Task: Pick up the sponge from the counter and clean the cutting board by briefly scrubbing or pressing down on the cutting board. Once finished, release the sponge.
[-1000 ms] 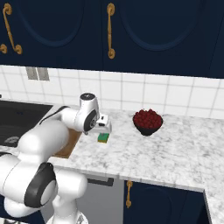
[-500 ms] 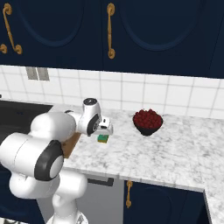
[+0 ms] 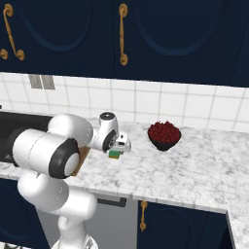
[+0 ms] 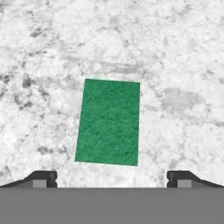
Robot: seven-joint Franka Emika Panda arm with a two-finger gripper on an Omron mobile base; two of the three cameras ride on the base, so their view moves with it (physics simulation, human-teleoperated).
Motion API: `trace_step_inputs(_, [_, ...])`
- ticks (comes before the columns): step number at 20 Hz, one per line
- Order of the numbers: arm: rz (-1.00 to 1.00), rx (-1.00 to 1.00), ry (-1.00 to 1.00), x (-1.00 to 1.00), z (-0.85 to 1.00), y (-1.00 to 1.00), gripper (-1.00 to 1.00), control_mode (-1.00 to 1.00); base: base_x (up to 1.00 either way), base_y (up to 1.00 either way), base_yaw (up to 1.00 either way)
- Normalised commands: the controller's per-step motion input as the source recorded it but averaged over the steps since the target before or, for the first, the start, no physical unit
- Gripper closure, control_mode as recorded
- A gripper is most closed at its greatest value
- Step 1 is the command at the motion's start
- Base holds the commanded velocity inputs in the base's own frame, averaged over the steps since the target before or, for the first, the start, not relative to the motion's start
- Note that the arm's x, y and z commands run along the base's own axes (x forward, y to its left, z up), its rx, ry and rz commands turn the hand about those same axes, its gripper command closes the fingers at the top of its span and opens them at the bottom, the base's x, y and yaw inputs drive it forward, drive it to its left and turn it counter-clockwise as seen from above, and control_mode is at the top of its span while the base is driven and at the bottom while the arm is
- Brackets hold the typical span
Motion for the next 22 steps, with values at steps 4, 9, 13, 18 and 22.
trace_step_inputs(4, [0.00,0.00,0.00,0.05,-0.35,0.00,-1.00,-1.00,0.00,0.00,0.00])
trace_step_inputs(9, [0.00,0.00,0.00,0.08,-0.35,0.03,-1.00,-1.00,0.00,0.00,0.00])
trace_step_inputs(13, [0.00,0.00,0.00,0.22,-0.29,0.10,-1.00,-1.00,0.00,0.00,0.00])
trace_step_inputs(18, [0.00,0.00,0.00,0.37,-0.13,0.10,-1.00,-1.00,0.00,0.00,0.00])
trace_step_inputs(22, [0.00,0.00,0.00,0.40,-0.08,0.06,-1.00,-1.00,0.00,0.00,0.00])
